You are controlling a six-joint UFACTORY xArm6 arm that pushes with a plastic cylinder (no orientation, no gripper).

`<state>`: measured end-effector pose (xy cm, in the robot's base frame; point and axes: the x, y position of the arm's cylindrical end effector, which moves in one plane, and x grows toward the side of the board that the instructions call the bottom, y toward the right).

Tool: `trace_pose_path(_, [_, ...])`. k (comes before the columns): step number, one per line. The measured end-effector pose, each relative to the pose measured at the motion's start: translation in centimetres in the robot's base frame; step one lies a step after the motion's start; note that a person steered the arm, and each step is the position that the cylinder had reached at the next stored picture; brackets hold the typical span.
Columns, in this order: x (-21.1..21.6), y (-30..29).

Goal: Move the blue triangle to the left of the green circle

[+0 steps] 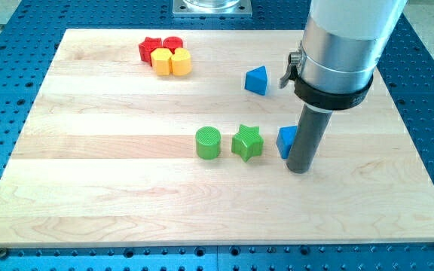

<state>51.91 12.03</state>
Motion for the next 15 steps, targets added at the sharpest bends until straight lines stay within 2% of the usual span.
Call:
trace_pose_path(1, [-0.6,3.7])
trace_pose_path(2, [-6.6,9.0])
trace_pose_path(3, [-14.3,9.4])
trace_pose_path(4, [-19.4,6.0])
trace_pose_path(5, [-19.1,0.1])
trace_pose_path(7, [-11.1,-13.8])
trace_pose_path(8, [-14.5,-14.6])
trace_pose_path(10, [-16.4,-3.8])
trace_pose_path(11, [-20.4,-5.1])
trace_pose_path(12, [-20.5,-11.3])
trace_pose_path(13, [-16.8,-14.3])
trace_pose_path(14, [-16.6,-14.4])
trace_pose_path(15, [-18.6,-15.6])
